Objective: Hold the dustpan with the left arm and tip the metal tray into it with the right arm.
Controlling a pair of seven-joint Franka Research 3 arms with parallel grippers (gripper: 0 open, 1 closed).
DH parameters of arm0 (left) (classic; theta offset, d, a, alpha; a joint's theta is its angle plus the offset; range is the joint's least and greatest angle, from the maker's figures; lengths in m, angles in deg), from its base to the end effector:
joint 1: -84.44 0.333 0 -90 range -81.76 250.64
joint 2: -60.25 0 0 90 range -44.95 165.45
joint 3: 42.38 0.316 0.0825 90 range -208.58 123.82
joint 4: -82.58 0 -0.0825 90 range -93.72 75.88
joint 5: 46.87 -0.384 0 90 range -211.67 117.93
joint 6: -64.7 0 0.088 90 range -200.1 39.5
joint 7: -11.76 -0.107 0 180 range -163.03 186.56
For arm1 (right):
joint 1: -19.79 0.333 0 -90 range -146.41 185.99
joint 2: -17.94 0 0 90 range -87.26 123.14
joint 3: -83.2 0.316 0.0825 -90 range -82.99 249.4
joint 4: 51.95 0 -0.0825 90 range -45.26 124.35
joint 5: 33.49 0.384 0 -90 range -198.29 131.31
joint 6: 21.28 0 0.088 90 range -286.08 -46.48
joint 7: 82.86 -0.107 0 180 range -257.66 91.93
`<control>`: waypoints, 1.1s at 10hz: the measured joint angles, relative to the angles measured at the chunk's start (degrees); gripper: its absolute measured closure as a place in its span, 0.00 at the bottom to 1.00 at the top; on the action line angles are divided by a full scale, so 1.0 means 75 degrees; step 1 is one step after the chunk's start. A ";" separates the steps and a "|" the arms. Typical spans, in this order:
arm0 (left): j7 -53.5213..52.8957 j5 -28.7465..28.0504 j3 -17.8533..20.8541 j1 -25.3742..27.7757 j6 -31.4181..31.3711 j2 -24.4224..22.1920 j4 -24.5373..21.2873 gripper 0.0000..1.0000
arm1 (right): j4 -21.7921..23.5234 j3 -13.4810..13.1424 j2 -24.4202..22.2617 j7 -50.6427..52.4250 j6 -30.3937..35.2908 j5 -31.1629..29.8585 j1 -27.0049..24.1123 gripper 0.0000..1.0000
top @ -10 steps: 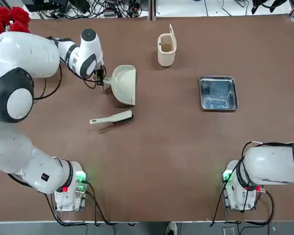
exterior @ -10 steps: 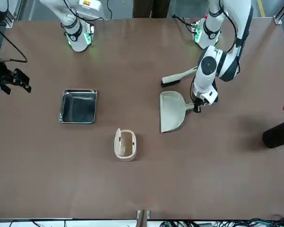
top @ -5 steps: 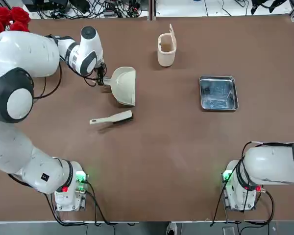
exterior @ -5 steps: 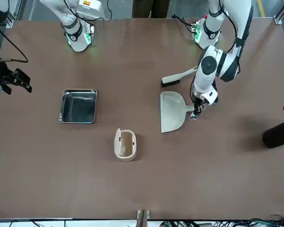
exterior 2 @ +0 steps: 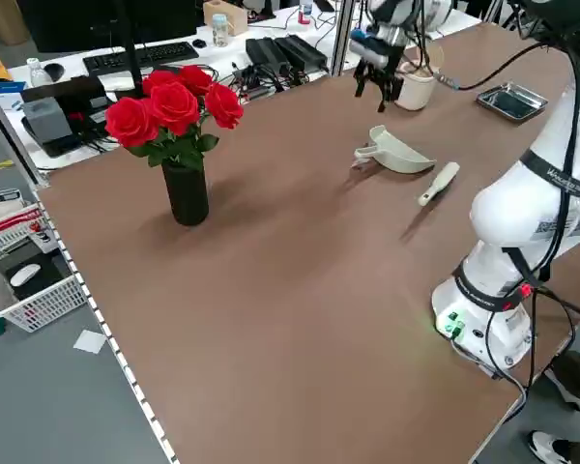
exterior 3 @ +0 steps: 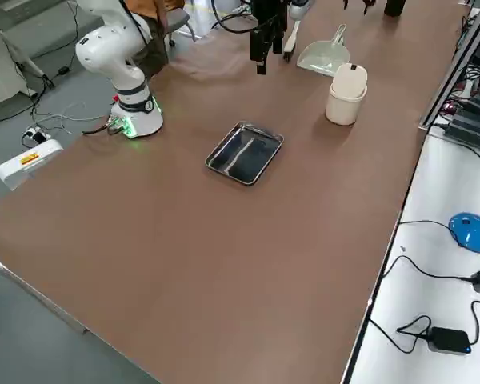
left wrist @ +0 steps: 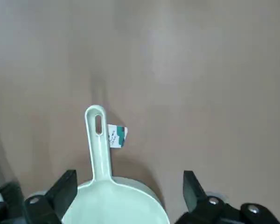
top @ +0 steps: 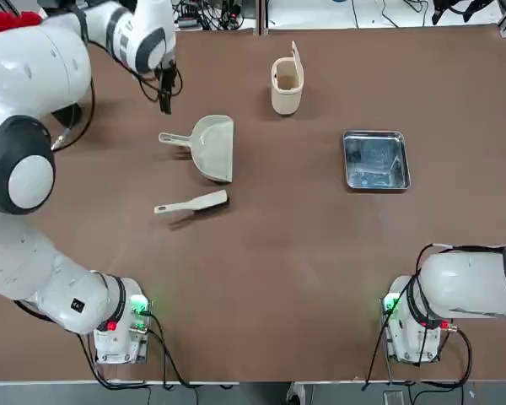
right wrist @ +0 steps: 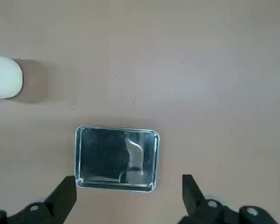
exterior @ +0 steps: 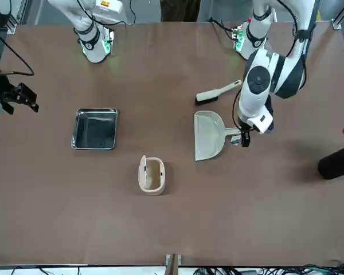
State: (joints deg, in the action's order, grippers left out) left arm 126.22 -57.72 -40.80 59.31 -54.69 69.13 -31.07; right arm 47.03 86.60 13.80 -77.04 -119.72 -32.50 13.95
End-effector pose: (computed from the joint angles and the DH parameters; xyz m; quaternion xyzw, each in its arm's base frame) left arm 0.5361 -0.2238 0.3847 -0.7327 -0.6749 -0.0679 0.0553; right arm 0.5433 -0.0205 0.6026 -0.9991 -0.0285 -0.0317 0.0042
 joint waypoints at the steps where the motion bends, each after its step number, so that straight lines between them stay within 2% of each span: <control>1: -0.0305 0.0001 0.0021 0.0018 0.0352 -0.0001 0.0379 0.00 | 0.0000 0.0004 -0.0009 0.0000 -0.0003 0.0000 0.0001 0.00; 5: -0.1890 0.0117 0.0012 0.0731 0.1500 -0.0009 0.1570 0.00 | -0.0006 0.0019 -0.0043 0.0001 -0.0030 0.0000 0.0010 0.00; 8: -0.3683 0.0765 -0.0777 0.2060 0.1754 -0.0006 0.2037 0.00 | -0.0006 0.0002 -0.0044 0.0001 -0.0027 0.0000 0.0009 0.00; 11: -0.6199 0.1042 -0.0996 0.2696 0.2263 -0.0008 0.2487 0.00 | -0.0007 0.0002 -0.0052 0.0001 -0.0027 0.0000 0.0009 0.00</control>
State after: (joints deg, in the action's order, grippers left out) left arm 79.72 -49.90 -48.27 79.53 -37.71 69.07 -12.42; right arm 46.98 86.61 13.41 -77.03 -119.93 -32.50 14.02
